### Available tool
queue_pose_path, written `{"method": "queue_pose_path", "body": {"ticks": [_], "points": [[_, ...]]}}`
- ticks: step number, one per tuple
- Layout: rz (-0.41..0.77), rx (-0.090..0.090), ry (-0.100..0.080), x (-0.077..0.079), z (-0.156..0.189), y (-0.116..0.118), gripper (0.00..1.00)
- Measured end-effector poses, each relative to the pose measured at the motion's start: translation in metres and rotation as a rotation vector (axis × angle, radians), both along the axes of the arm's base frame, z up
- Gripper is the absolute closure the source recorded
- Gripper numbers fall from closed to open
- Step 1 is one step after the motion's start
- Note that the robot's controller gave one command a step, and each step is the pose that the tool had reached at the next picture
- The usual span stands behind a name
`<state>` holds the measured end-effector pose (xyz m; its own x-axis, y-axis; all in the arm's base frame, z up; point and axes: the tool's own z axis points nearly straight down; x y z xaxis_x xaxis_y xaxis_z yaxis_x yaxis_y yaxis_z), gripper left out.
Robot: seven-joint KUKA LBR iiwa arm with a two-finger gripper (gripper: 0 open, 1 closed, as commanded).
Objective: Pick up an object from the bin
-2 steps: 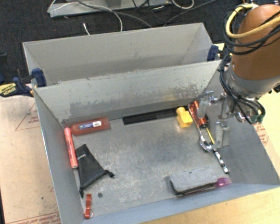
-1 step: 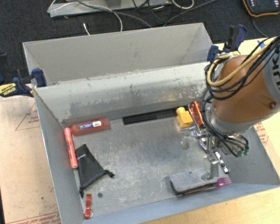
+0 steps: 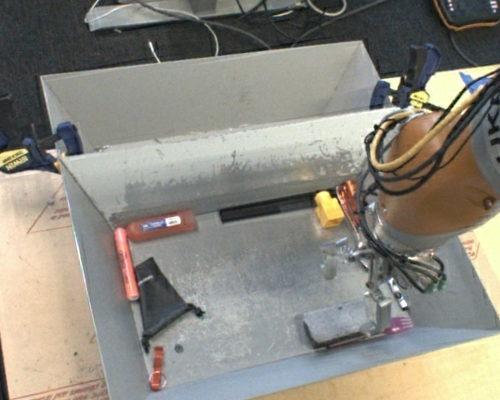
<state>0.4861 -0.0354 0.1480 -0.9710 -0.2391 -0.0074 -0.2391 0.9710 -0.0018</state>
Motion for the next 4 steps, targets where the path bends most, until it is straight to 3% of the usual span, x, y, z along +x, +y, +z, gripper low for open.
{"method": "queue_pose_path", "body": {"ticks": [1,2,3,4], "points": [[0.059,0.003,0.008,-0.001,-0.009,0.019,0.00],[0.219,-0.001,-0.023,0.002,-0.076,0.018,0.00],[0.242,0.001,-0.008,-0.001,-0.075,0.021,1.00],[0.243,0.001,-0.008,-0.001,-0.075,0.021,1.00]]}}
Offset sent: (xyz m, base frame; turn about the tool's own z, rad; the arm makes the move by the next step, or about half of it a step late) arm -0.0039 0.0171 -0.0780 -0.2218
